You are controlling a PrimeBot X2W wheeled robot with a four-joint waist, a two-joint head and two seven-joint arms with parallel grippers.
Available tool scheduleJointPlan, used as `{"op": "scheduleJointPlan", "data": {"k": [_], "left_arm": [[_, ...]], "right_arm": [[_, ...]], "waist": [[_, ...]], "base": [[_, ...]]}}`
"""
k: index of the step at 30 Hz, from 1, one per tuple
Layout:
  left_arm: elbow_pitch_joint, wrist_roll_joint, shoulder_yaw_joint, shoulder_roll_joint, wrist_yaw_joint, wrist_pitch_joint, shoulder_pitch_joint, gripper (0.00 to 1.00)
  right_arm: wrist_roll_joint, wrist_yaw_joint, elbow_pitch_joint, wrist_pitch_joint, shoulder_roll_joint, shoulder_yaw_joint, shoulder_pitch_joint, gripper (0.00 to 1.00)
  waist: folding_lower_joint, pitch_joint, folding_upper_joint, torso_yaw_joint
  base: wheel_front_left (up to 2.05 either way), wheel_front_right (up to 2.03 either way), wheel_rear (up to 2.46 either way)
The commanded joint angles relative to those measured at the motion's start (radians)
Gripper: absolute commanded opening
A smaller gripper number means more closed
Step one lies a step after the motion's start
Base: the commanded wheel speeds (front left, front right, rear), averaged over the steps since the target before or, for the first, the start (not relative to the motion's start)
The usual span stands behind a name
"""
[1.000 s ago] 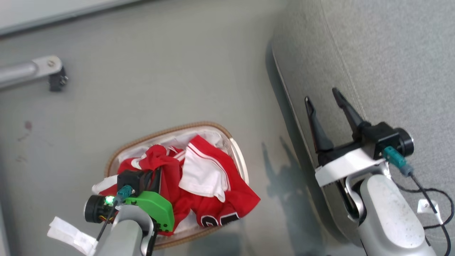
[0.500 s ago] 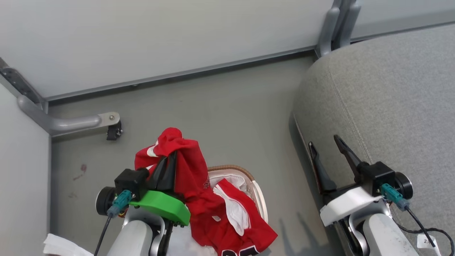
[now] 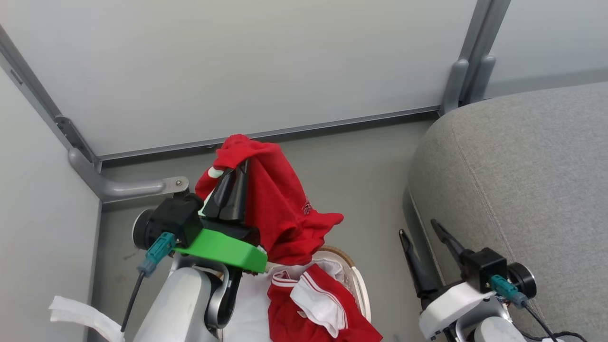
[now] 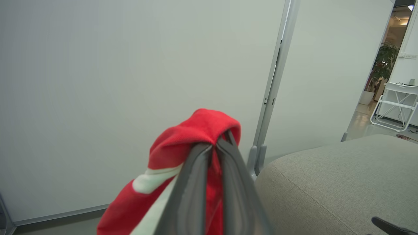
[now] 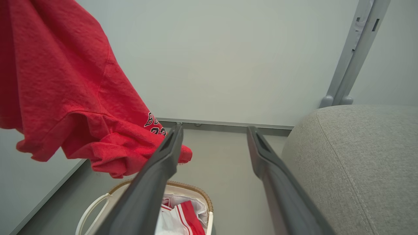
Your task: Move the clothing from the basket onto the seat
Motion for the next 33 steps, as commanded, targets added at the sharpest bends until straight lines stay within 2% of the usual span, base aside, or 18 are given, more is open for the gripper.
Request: {"op": "scheduleJointPlan", "data": {"k": [1,4,11,16,22,24,31,32,33], "left_arm": [[-0.01,-0.009,-0.004,0.002,-0.005,0.0,-0.018,0.0],[-0.021,-0.016,-0.023,0.002,-0.004,0.0,-0.028,0.0],[-0.041,-0.037,-0.096,0.002,-0.003,0.0,-0.048,0.0],[-0.045,-0.05,-0.138,0.002,0.001,0.0,-0.071,0.0],[-0.043,-0.064,-0.19,0.002,0.003,0.0,-0.102,0.0],[-0.046,-0.077,-0.22,0.002,0.005,0.001,-0.116,0.0],[-0.054,-0.102,-0.267,0.002,0.019,0.0,-0.147,0.0],[-0.055,-0.101,-0.271,0.002,0.02,0.0,-0.149,0.0],[-0.058,-0.105,-0.276,0.002,0.02,0.0,-0.15,0.0]], "right_arm": [[-0.009,-0.001,0.006,-0.002,-0.004,0.016,0.008,1.0],[-0.017,-0.001,0.025,-0.002,-0.006,0.082,-0.011,1.0],[0.003,-0.001,0.114,-0.002,-0.019,0.308,-0.139,1.0],[-0.006,-0.001,0.188,-0.002,-0.014,0.398,-0.247,1.0],[0.003,-0.001,0.288,-0.002,-0.005,0.466,-0.344,1.0],[0.042,-0.001,0.298,-0.002,-0.004,0.492,-0.37,1.0],[0.047,-0.001,0.338,-0.002,-0.005,0.482,-0.394,1.0],[0.049,-0.001,0.345,-0.002,-0.005,0.479,-0.396,0.81],[0.058,-0.001,0.356,-0.002,-0.005,0.482,-0.395,0.3]], "waist": [[0.0001,-0.002,0.0,0.011],[0.0001,0.0,0.0,0.024],[0.0001,0.012,0.0,0.073],[0.0001,0.031,0.0,0.115],[0.0001,0.055,0.0,0.174],[0.0001,0.065,0.0,0.207],[0.0001,0.081,0.0,0.256],[0.0001,0.083,0.0,0.26],[0.0001,0.084,0.0,0.265]], "base": [[0.0,0.0,0.0],[0.0,0.0,0.0],[0.0,0.0,0.0],[0.0,0.0,0.0],[0.0,0.0,0.0],[0.0,0.0,0.0],[0.0,0.0,0.0],[0.0,0.0,0.0],[0.0,0.0,0.0]]}}
